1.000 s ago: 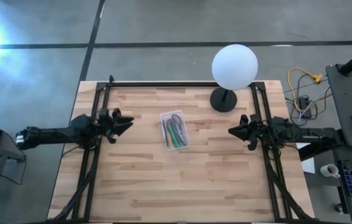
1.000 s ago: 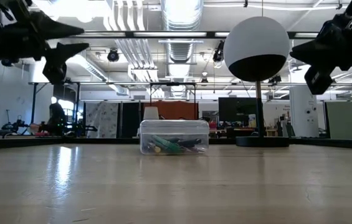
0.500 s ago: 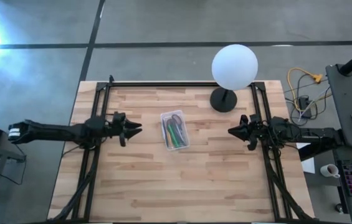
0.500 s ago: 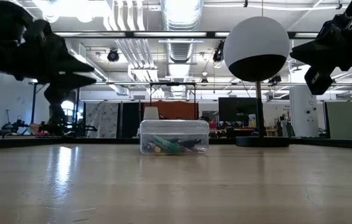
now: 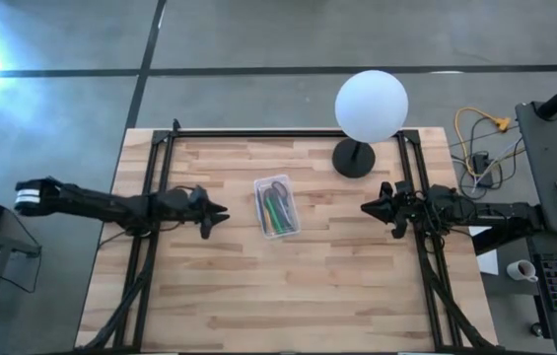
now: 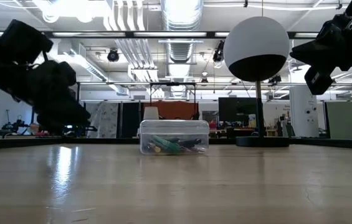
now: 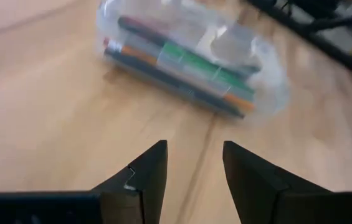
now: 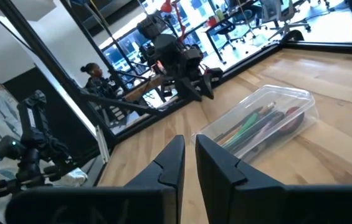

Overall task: Pick & place school supplies into a supply box
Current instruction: Return to Home Position

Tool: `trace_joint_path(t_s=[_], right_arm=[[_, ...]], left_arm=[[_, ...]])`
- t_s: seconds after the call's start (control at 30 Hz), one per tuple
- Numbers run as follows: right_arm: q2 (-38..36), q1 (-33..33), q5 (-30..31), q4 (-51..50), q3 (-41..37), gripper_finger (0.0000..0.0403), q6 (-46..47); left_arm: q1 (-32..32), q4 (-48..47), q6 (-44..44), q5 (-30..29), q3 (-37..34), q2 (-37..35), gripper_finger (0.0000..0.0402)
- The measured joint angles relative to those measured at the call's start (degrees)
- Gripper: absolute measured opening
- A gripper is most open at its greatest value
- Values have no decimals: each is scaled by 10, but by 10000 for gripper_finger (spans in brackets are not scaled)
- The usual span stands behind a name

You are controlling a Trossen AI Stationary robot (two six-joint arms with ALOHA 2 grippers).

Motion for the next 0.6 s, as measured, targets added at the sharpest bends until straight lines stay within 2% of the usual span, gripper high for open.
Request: trace_joint_path(t_s=[0.6], right_arm=[[0,0,0,0,0,34,0]], left_arm=[[0,8,0,-1,2,153,141]])
